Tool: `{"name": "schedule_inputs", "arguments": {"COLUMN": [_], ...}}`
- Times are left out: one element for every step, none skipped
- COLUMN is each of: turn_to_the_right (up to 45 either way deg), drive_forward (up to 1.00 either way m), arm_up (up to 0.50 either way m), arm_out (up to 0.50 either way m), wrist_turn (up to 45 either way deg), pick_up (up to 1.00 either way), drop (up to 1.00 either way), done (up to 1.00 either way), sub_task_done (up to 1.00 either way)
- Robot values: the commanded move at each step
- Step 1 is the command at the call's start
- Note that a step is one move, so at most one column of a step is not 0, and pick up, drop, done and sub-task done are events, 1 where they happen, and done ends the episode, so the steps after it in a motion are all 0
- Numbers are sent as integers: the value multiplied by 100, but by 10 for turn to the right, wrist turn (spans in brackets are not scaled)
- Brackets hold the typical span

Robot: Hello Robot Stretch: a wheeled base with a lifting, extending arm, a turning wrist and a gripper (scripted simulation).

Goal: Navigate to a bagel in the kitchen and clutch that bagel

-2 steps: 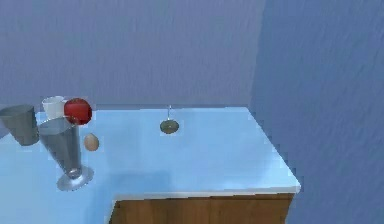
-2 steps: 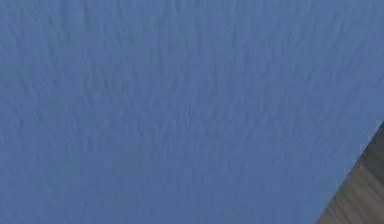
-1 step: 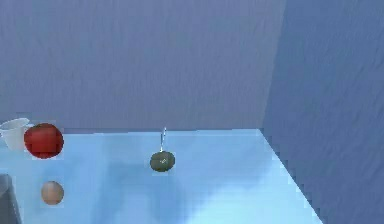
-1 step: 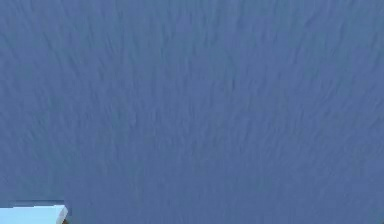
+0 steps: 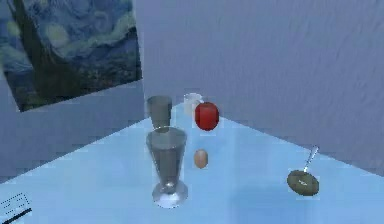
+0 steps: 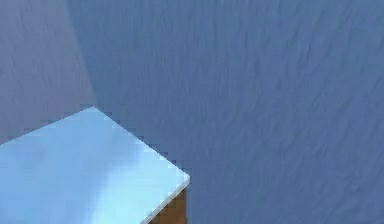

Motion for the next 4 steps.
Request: {"name": "schedule_inputs", "arguments": {"turn_to_the_right": [-450,-90,0,0], "drive_forward": [0,0,0,0], "arm_up": [0,0,50,38], "arm_out": [0,0,0,0], "wrist_turn": [0,0,0,0], "pick_up": [0,0,0,0], "drop": [0,0,0,0], "done": [0,0,0,0], "sub_task_done": [0,0,0,0]}}
